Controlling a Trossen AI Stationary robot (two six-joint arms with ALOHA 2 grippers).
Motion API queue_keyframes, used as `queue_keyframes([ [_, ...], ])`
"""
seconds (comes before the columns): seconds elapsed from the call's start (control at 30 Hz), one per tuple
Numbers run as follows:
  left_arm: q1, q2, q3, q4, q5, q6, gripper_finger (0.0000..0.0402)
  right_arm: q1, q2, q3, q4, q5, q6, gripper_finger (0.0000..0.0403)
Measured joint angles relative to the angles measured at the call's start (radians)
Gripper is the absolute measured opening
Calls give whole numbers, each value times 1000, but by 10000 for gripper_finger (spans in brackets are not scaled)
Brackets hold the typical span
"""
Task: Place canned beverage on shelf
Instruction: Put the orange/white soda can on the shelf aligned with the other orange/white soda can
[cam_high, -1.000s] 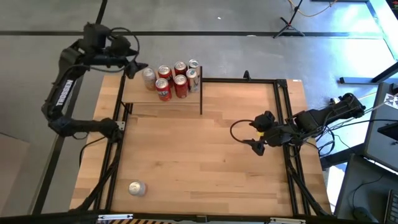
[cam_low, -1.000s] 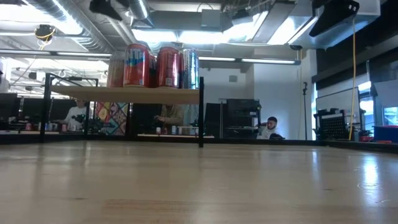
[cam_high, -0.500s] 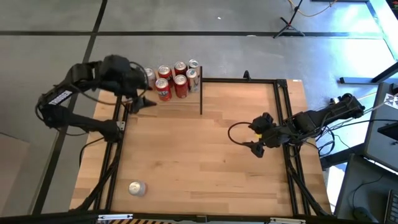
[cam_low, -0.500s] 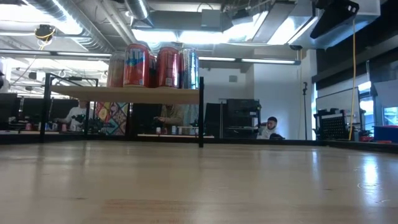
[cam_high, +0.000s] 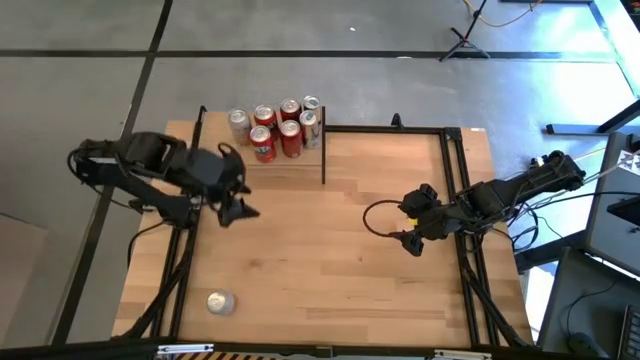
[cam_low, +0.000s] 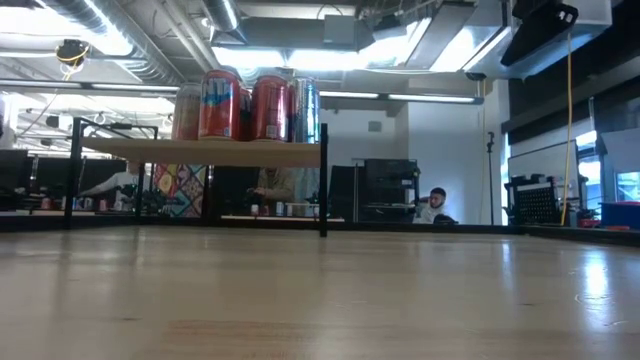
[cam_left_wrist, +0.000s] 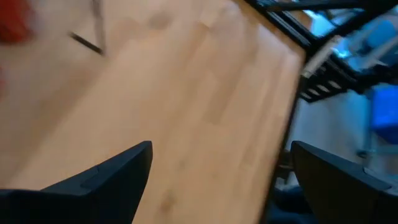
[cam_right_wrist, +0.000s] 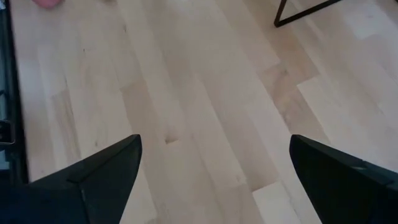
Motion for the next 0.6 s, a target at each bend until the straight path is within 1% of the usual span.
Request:
queue_keyframes([
  [0.1, -96, 22, 0, 26, -7, -101, 369, 0, 9, 0, 4, 15, 0, 395],
  [0.3, -259, 74, 0, 20, -89, -288, 369, 0, 29, 0, 32, 14, 0, 395],
  [0.43, -340, 104, 0, 19, -121, -408, 369, 0, 36, 0, 51, -11, -13, 395],
  [0.6, -430, 157, 0, -3, -121, -573, 369, 0, 40, 0, 47, -11, -43, 395],
])
